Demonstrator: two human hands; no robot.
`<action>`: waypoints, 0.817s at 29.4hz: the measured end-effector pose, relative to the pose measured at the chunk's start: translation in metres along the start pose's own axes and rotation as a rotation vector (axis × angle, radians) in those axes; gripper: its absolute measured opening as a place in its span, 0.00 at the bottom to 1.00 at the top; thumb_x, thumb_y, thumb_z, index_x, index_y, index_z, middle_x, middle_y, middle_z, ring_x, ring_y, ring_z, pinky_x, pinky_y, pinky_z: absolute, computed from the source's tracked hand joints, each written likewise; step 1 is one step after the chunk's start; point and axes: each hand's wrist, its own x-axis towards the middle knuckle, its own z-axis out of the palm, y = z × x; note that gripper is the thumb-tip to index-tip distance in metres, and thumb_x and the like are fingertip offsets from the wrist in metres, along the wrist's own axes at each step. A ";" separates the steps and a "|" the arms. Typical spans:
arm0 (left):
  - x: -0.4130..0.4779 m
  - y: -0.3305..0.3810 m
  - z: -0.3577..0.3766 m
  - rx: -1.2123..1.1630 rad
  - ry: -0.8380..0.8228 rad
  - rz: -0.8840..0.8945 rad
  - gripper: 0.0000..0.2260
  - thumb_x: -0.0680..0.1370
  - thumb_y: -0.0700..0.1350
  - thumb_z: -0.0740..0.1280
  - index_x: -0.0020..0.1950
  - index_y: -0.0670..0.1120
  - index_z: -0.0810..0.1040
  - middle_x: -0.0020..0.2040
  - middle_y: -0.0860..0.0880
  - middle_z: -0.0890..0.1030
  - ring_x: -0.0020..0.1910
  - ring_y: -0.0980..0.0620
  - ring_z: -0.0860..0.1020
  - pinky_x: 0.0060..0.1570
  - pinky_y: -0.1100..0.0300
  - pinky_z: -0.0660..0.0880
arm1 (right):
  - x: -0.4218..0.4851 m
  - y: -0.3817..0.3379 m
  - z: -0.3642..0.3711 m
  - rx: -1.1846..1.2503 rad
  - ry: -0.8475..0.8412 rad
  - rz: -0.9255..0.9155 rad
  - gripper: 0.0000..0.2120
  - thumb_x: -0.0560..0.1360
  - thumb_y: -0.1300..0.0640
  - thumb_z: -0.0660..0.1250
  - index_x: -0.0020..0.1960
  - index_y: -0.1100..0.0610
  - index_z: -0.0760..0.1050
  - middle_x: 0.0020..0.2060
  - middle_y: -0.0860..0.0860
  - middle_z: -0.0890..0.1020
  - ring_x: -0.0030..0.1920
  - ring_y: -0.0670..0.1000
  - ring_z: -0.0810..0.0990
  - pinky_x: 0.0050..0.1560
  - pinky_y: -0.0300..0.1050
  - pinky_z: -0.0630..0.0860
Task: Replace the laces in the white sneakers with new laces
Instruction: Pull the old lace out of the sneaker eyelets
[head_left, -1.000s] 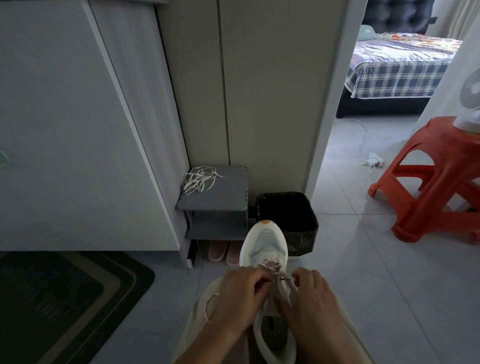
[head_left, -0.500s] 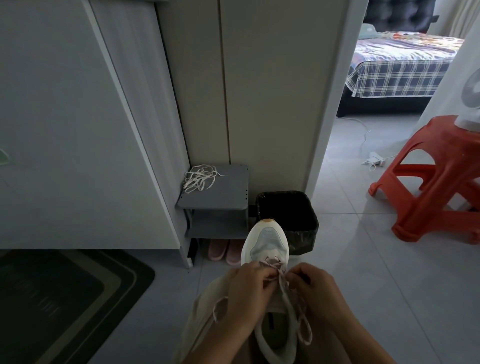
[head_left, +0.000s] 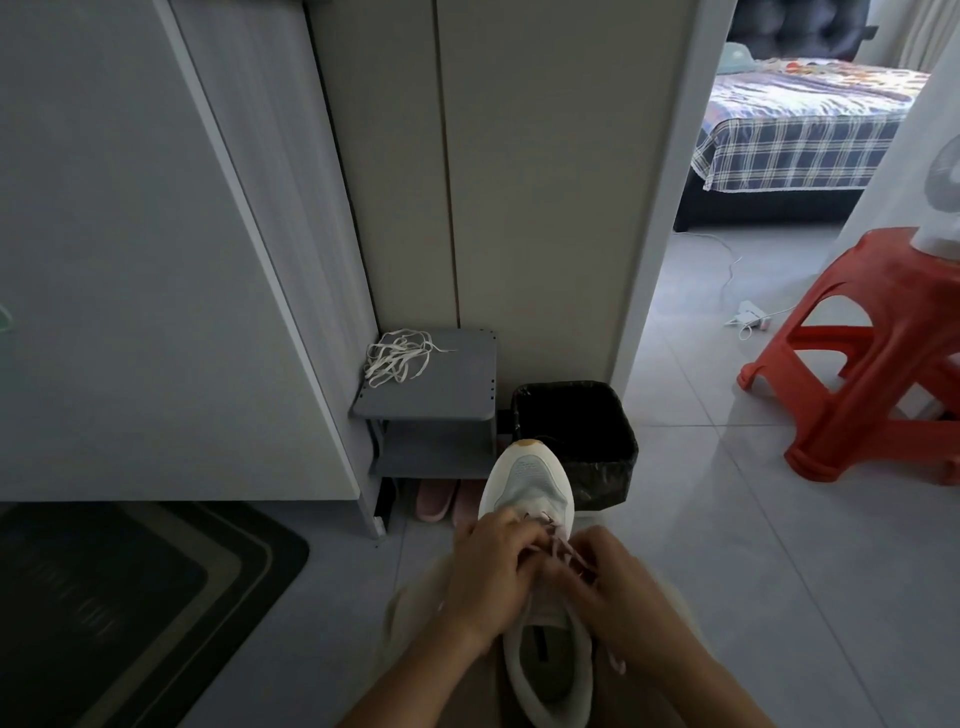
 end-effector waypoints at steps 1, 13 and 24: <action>-0.001 0.000 0.000 -0.021 -0.006 -0.009 0.08 0.78 0.50 0.62 0.53 0.52 0.79 0.47 0.59 0.72 0.49 0.60 0.67 0.56 0.65 0.61 | -0.002 0.002 0.002 -0.074 0.001 -0.022 0.12 0.70 0.34 0.59 0.47 0.41 0.66 0.39 0.43 0.78 0.40 0.43 0.77 0.41 0.39 0.75; -0.023 -0.002 -0.016 -0.091 -0.108 -0.245 0.33 0.67 0.60 0.72 0.67 0.58 0.61 0.58 0.62 0.67 0.58 0.59 0.70 0.63 0.56 0.68 | 0.005 -0.016 -0.006 -0.121 0.187 -0.127 0.11 0.76 0.51 0.63 0.58 0.49 0.69 0.51 0.43 0.73 0.48 0.42 0.72 0.43 0.29 0.68; -0.034 0.007 -0.005 -0.381 0.060 -0.342 0.20 0.73 0.52 0.69 0.57 0.57 0.61 0.45 0.60 0.77 0.43 0.69 0.77 0.39 0.74 0.73 | -0.006 -0.005 -0.019 -0.005 0.005 -0.147 0.12 0.77 0.57 0.63 0.37 0.44 0.69 0.35 0.43 0.74 0.37 0.42 0.74 0.40 0.31 0.71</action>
